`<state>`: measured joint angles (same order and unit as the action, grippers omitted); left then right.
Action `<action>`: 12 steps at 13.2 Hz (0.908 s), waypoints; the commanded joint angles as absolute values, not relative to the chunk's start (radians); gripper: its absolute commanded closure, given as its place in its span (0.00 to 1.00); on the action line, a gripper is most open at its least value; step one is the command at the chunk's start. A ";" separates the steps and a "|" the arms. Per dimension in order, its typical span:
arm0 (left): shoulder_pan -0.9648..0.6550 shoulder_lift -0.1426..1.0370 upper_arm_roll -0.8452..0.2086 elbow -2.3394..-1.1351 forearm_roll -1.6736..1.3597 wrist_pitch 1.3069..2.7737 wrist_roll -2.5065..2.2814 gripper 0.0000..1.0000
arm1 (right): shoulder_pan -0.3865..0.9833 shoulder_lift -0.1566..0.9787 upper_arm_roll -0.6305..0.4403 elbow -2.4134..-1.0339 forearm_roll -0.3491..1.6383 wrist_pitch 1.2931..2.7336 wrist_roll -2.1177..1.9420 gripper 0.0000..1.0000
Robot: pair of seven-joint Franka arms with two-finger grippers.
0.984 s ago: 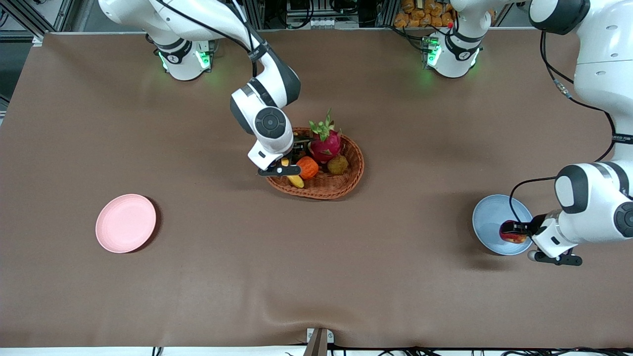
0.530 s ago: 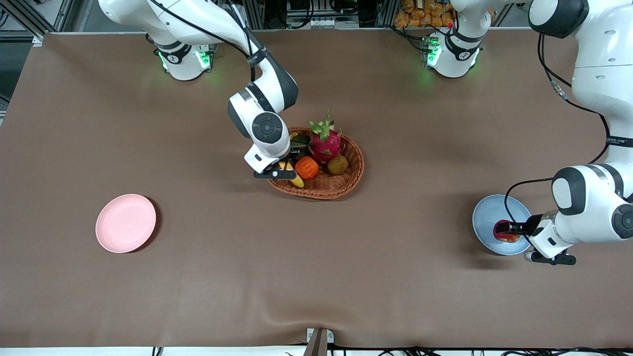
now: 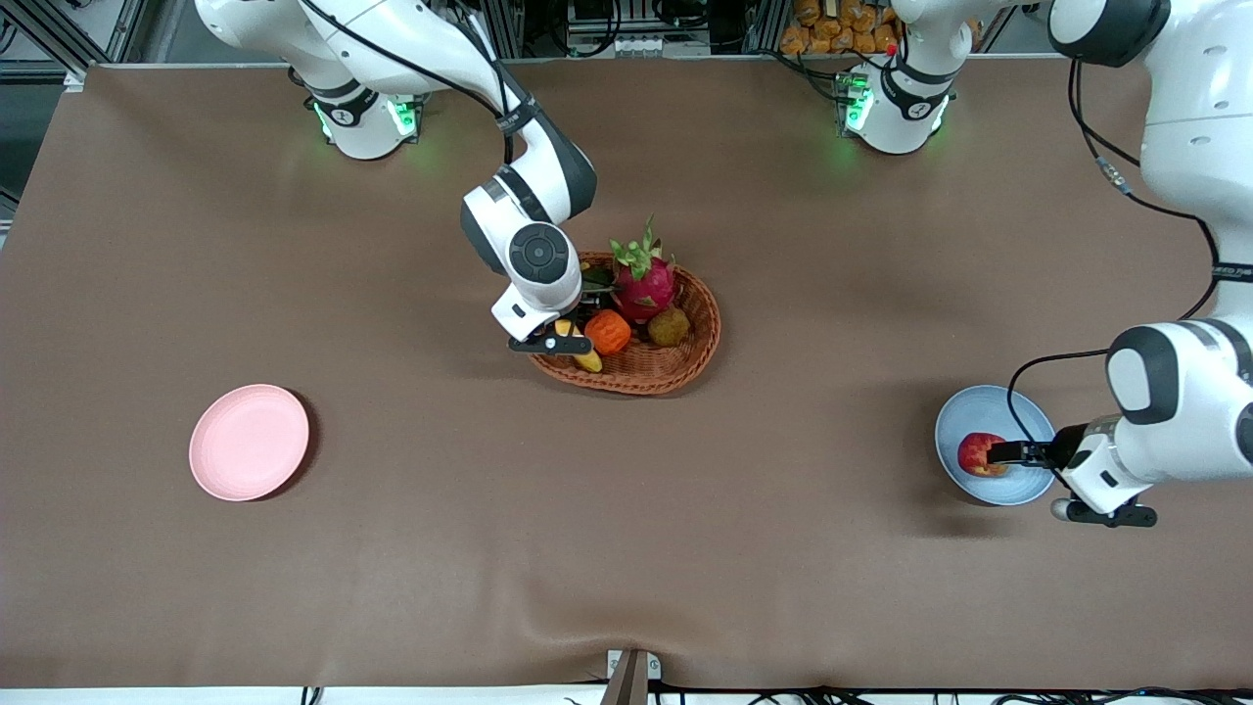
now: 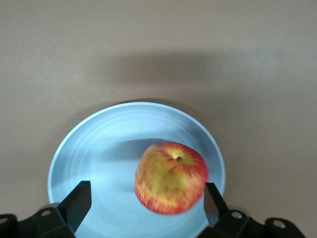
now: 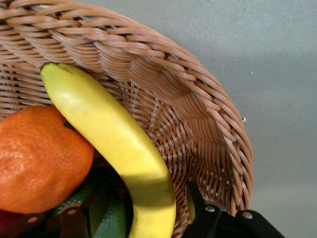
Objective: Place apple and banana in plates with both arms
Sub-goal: 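Release the apple onto the blue plate while the right gripper grasps the banana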
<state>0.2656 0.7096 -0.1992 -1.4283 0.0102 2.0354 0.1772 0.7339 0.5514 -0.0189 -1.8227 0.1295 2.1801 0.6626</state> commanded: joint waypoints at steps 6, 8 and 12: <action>0.270 0.394 -0.204 -1.430 -0.005 1.821 0.178 0.00 | 0.719 0.581 -0.018 -1.821 0.129 2.203 0.681 0.27; 0.265 0.350 -0.204 -1.413 -0.005 1.770 0.172 0.00 | 0.701 0.581 -0.020 -1.813 0.127 2.204 0.681 0.27; 0.261 0.224 -0.206 -1.416 0.006 1.672 0.011 0.00 | 0.703 0.594 -0.018 -1.813 0.130 2.215 0.683 0.29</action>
<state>0.2643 0.2890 -0.2052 -1.4045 0.0099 1.7245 0.0721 0.7105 0.5787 -0.0254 -1.8215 0.1296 2.2063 0.6640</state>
